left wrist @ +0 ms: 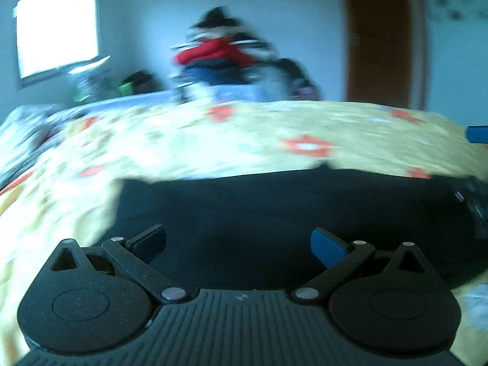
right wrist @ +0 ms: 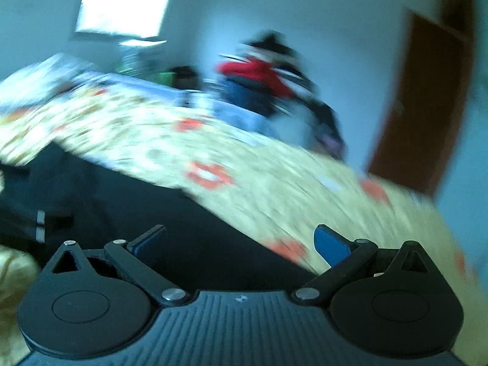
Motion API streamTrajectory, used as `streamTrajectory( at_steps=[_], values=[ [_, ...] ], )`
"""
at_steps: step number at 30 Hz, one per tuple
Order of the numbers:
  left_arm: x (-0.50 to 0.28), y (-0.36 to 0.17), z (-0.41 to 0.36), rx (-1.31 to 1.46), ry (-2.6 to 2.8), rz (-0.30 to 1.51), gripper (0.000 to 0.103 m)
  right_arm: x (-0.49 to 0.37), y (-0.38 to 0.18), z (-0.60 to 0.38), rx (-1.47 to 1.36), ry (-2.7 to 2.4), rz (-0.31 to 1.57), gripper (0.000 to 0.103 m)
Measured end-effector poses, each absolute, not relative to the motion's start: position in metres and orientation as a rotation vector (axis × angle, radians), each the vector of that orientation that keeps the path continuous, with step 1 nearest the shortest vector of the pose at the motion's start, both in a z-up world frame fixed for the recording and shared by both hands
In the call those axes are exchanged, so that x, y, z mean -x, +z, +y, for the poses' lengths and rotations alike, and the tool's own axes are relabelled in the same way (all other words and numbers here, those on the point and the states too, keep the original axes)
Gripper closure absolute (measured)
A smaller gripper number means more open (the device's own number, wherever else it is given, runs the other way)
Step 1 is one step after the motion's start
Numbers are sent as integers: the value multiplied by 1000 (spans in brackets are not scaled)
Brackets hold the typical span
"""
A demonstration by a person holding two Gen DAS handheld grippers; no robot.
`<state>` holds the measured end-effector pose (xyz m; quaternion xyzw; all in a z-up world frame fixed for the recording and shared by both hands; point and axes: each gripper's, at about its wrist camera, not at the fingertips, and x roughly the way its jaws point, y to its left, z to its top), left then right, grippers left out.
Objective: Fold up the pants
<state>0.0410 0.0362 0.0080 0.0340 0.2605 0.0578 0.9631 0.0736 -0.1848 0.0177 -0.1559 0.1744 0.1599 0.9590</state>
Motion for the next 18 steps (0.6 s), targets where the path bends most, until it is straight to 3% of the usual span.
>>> streamTrajectory(
  at_steps=[7, 16, 18],
  values=[
    [-12, 30, 152, 10, 443, 542, 0, -51, 11, -51, 644, 611, 266, 0],
    [-1, 34, 207, 249, 441, 581, 3, -31, -24, 48, 901, 728, 198, 1],
    [0, 28, 213, 311, 414, 596, 2, -26, -34, 61, 954, 730, 191, 10]
  ],
)
